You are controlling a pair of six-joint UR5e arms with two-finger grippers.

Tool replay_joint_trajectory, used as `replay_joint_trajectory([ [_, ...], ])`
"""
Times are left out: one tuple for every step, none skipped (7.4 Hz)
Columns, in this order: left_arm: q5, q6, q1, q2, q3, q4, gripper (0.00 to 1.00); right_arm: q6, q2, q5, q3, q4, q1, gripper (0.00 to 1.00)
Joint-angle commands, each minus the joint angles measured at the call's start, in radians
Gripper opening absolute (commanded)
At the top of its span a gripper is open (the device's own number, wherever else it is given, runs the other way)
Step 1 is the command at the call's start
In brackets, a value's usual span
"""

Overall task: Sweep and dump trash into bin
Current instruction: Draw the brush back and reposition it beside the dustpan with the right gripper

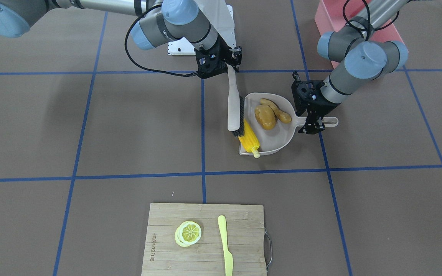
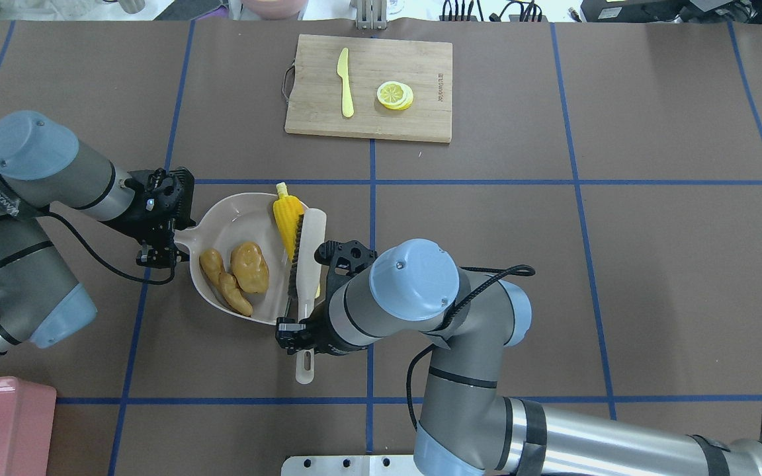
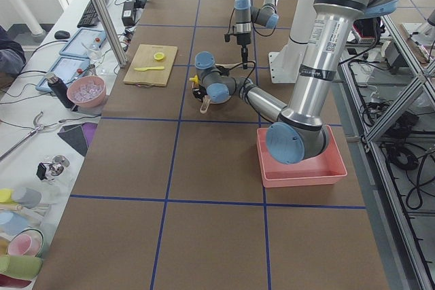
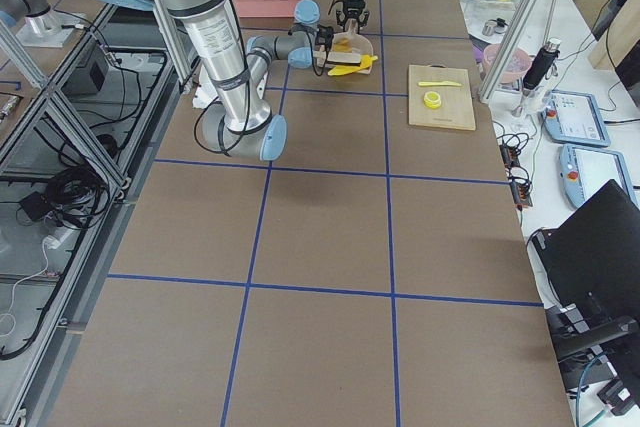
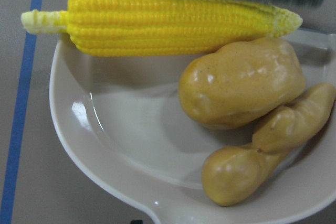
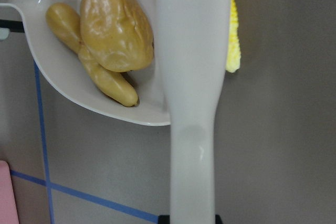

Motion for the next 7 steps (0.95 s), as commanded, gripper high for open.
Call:
replay_joint_trajectory([
  [-0.001,0.001,-0.001,0.035,-0.005,-0.039,0.65,-0.002,-0.044,0.053,0.062,-0.055,0.022,0.0],
  [-0.003,-0.001,-0.001,0.064,-0.005,-0.087,0.65,-0.013,-0.057,0.056,0.063,-0.066,0.027,0.0],
  [-0.003,-0.001,-0.001,0.069,-0.006,-0.09,0.65,-0.047,-0.061,0.081,0.087,-0.174,0.051,0.0],
  [-0.003,0.001,-0.001,0.067,-0.009,-0.089,0.65,-0.131,-0.063,0.095,0.128,-0.301,0.066,0.0],
  [-0.003,-0.001,-0.001,0.067,-0.009,-0.089,0.63,-0.195,-0.057,0.083,0.139,-0.391,0.068,0.0],
  [-0.003,-0.001,-0.001,0.067,-0.011,-0.089,0.63,-0.252,-0.045,0.075,0.133,-0.452,0.069,0.0],
  [-0.004,-0.001,-0.004,0.069,-0.023,-0.087,0.62,-0.315,-0.02,0.045,0.122,-0.514,0.068,0.0],
])
